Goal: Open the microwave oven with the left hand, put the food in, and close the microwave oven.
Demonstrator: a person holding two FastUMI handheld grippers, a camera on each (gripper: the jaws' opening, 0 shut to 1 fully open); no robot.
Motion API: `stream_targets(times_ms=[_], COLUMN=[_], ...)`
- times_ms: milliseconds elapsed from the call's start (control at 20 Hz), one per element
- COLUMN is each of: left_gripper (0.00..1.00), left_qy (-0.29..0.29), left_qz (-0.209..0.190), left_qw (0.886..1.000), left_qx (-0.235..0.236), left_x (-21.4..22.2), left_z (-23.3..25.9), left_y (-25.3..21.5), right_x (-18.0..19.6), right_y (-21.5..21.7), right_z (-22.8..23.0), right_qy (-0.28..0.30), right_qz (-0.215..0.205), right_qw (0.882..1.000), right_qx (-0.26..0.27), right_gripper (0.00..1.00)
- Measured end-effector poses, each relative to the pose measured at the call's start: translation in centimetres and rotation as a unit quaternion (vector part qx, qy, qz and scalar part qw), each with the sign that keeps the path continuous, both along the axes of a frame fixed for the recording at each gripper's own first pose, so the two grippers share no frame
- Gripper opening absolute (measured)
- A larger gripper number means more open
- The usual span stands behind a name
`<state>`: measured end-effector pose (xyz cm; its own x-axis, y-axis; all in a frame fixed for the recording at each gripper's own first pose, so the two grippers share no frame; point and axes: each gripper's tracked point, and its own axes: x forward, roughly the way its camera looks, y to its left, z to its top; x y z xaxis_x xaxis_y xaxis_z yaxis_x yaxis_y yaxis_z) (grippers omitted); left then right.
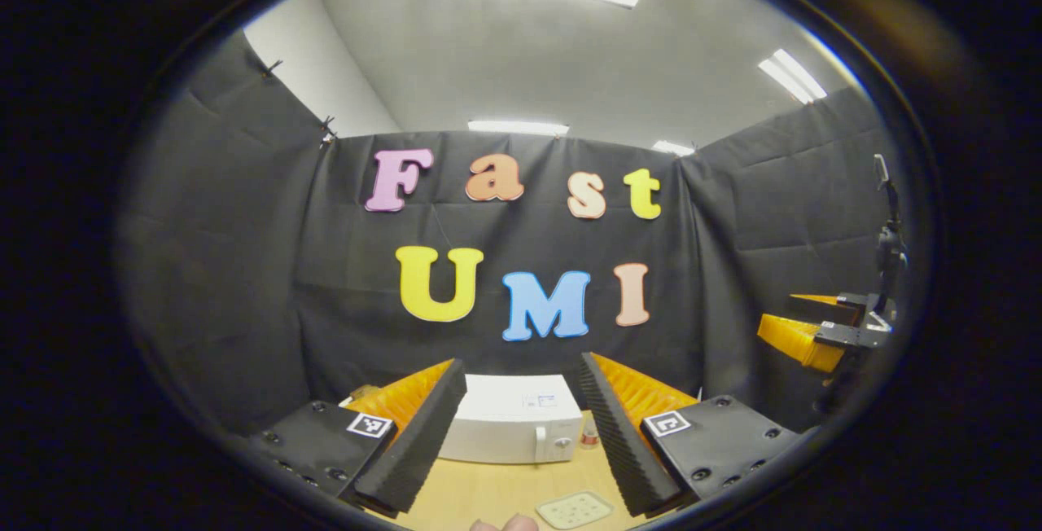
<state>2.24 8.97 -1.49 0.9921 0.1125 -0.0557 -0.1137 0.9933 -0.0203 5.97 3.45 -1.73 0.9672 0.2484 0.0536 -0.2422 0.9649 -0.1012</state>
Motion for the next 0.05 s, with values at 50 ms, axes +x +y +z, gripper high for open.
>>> stream_targets(times_ms=[50], left_gripper=[0.93], left_qy=[-0.004], left_qz=[-0.004], left_qw=[1.000], left_qx=[0.000], left_x=[0.02], left_z=[-0.30], left_y=[0.29], right_x=[0.32], right_y=[-0.12], right_z=[0.09], right_qy=[-0.005], right_qz=[-0.011], right_qw=[1.000], right_qx=[-0.014], right_gripper=[0.95])
